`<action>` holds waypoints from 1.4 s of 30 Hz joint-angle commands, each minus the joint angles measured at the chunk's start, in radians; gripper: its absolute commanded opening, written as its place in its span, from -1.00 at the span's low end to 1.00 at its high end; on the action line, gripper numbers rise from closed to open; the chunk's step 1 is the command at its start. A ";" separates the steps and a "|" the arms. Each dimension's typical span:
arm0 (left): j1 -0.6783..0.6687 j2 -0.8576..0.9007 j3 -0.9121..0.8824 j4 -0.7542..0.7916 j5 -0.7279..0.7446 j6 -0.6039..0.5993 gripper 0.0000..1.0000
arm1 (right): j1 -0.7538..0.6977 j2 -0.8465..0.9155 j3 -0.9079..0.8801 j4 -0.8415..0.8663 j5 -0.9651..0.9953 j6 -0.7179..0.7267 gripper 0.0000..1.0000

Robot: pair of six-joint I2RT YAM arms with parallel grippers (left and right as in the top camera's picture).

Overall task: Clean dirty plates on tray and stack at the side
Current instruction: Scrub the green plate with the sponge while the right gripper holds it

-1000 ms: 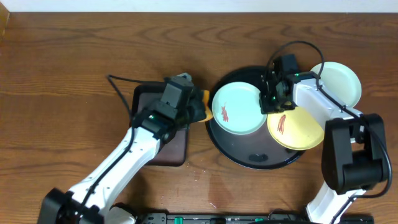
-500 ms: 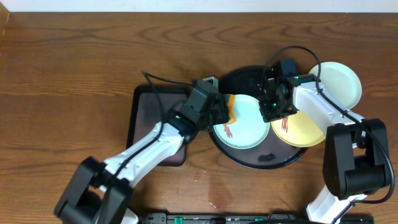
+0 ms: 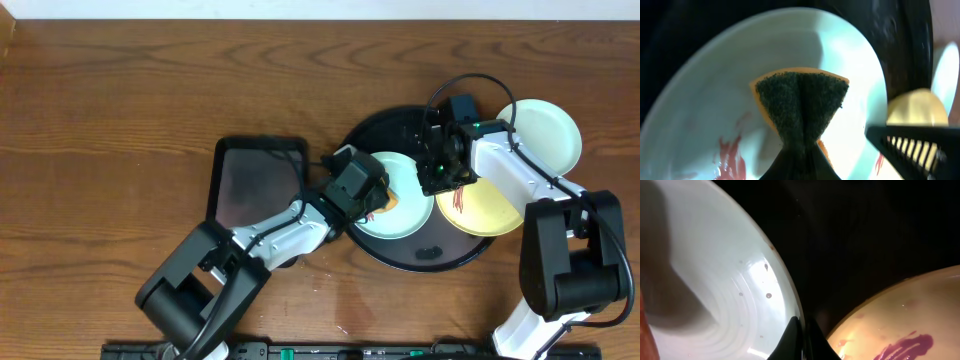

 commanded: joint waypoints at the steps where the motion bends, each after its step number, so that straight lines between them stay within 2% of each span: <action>1: -0.018 0.003 -0.003 0.005 -0.122 -0.081 -0.85 | 0.010 -0.016 -0.007 0.009 0.016 0.023 -0.98; 7: -0.076 0.004 -0.003 0.074 -0.159 -0.081 -0.85 | 0.010 -0.016 -0.007 0.014 0.015 0.024 -0.98; 10: -0.105 0.011 -0.003 0.134 -0.191 -0.036 -0.85 | 0.010 -0.016 -0.007 0.014 0.015 0.024 -0.98; 13: -0.114 0.024 -0.003 0.100 -0.240 -0.030 -0.86 | 0.010 -0.016 -0.007 0.012 0.015 0.024 -0.98; 21: -0.110 0.101 -0.003 0.079 -0.245 -0.029 -0.85 | 0.010 -0.016 -0.007 0.010 0.016 0.024 -0.98; 26: -0.106 0.112 -0.003 -0.039 -0.290 -0.019 -0.85 | 0.009 -0.016 -0.007 0.010 0.020 0.024 -0.98; 32: -0.065 0.076 -0.002 -0.102 -0.314 0.149 -0.85 | 0.007 -0.016 -0.007 0.010 0.023 0.024 -0.98; 39: -0.042 -0.061 -0.002 -0.308 -0.499 0.155 -0.85 | 0.007 -0.016 -0.007 0.009 0.023 0.024 -0.98; 42: -0.042 -0.124 -0.002 -0.317 -0.506 0.155 -0.85 | 0.008 -0.016 -0.007 0.010 0.023 0.024 -0.98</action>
